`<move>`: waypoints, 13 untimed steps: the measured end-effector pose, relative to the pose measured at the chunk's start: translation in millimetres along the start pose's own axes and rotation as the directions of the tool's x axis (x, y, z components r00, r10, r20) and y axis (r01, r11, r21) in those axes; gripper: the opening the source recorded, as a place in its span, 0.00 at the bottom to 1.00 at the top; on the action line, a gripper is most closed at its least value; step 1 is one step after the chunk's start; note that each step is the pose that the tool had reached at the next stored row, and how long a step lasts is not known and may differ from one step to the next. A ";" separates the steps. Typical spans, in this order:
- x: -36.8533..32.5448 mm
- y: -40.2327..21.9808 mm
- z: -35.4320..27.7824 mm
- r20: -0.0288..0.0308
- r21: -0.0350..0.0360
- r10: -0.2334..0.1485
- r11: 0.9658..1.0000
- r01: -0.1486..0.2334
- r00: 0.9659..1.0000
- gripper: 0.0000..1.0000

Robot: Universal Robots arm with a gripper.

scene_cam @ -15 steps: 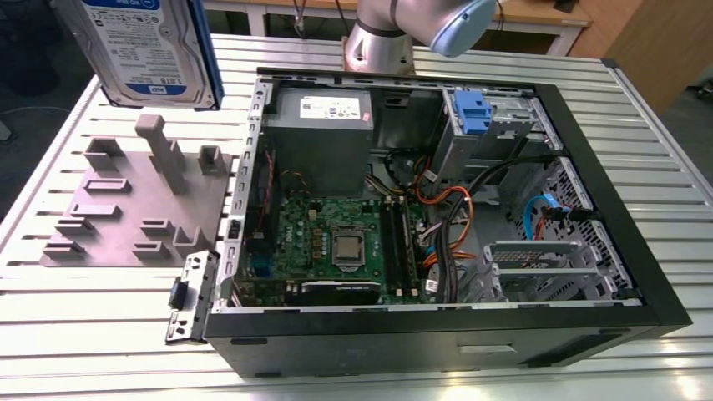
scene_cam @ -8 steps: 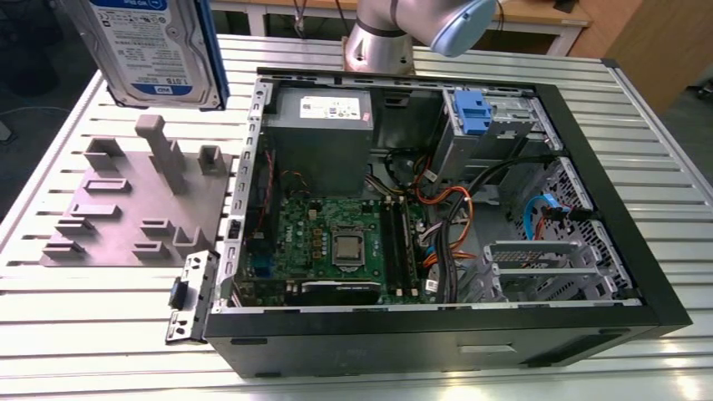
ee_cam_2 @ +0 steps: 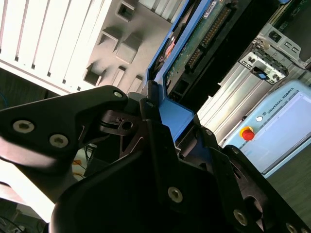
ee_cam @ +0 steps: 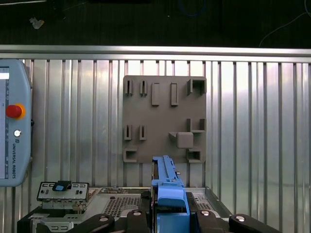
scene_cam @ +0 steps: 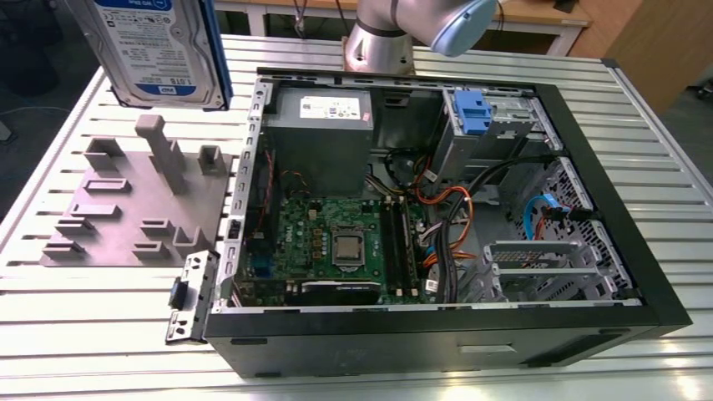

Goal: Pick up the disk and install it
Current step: 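Pick up the disk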

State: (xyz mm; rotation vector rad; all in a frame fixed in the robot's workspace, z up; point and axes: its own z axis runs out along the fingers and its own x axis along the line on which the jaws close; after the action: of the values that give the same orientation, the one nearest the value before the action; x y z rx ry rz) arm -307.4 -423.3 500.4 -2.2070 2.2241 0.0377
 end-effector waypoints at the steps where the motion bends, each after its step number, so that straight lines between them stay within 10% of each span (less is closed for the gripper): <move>1: 0.0 0.0 0.0 0.000 0.000 0.000 1.000 0.000 1.000 0.36; 13: 2.8 -0.3 -0.1 -0.001 0.000 0.000 1.000 0.000 1.000 0.36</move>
State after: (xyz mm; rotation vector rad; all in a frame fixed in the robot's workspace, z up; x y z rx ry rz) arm -307.2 -426.1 500.4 -2.2073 2.2244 0.0370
